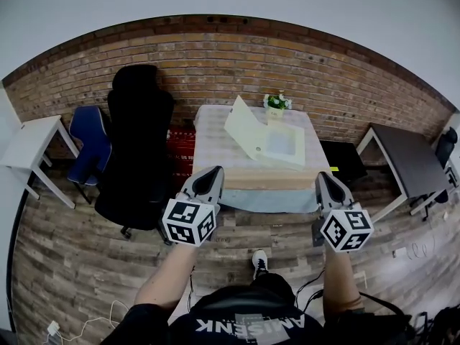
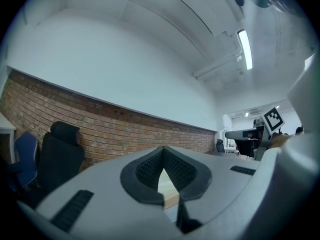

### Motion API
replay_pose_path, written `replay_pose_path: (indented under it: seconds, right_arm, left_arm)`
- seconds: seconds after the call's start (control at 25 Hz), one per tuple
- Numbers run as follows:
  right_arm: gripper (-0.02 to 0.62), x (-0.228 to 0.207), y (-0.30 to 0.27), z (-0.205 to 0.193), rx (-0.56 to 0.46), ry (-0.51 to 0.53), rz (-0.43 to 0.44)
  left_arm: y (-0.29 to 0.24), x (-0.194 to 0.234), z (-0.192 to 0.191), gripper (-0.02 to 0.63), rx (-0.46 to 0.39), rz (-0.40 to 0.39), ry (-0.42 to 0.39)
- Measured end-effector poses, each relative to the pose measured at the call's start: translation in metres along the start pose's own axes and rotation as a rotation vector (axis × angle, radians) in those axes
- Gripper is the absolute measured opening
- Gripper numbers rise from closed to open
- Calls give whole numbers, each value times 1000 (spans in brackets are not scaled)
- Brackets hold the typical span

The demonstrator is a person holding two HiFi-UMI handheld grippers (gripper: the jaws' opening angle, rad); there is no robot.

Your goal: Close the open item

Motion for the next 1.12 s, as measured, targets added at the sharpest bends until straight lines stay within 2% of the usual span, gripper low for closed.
replay_pose_path:
  seconds: [0.52, 0.88, 1.12]
  right_arm:
    - [41, -19, -60, -10, -28, -33, 69]
    - [41, -71, -113, -20, 2, -47, 68]
    - [41, -123, -158, -31, 33, -67, 71]
  left_arm:
    - [-17, 21, -8, 12, 29, 62, -23]
    - [-84, 34, -20, 12, 67, 80, -4]
    - [-146, 43, -32, 12, 102, 107, 29]
Point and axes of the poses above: the fingertips, and each gripper's own axes: y backward along the fingers, x to its left, z out of its top, the point moved 10 cm from there along y, backward along the fingers, and after that the axes turned 3 degrees about x, right-handed, at the moved point
